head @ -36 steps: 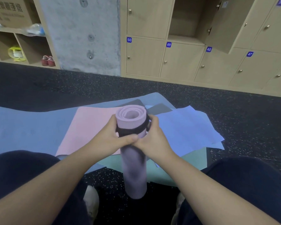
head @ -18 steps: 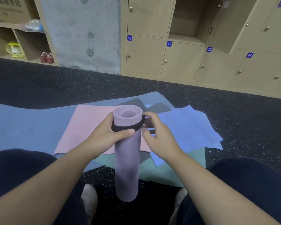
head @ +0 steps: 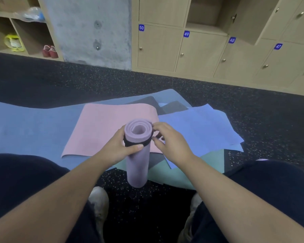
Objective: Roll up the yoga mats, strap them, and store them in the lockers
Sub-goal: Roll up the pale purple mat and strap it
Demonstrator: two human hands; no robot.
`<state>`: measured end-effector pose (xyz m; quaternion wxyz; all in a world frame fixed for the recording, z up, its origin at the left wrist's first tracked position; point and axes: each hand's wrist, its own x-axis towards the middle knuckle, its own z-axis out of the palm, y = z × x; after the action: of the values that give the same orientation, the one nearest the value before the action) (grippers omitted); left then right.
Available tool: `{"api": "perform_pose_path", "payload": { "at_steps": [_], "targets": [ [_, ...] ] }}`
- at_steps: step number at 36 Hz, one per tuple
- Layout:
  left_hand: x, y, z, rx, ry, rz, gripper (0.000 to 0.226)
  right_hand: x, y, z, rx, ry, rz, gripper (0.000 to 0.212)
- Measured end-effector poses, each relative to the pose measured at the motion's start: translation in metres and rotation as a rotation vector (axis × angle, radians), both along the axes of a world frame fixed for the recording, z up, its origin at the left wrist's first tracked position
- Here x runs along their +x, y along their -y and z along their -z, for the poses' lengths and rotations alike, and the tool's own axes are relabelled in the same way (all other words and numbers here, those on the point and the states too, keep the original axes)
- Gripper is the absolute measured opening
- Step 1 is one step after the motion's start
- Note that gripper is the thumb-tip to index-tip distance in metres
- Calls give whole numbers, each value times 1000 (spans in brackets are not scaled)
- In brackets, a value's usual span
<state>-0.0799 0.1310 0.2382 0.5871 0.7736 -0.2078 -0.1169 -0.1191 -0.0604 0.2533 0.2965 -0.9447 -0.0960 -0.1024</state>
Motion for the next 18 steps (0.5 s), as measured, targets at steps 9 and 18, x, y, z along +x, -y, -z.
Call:
{"api": "perform_pose_path", "payload": {
  "at_steps": [9, 18],
  "targets": [
    [-7, 9, 10, 144, 62, -218, 59, 0, 0, -1, -30, -103, 33, 24],
    [-16, 22, 21, 125, 192, -460, 41, 4, -2, 5, -25, -134, 42, 9]
  ]
}}
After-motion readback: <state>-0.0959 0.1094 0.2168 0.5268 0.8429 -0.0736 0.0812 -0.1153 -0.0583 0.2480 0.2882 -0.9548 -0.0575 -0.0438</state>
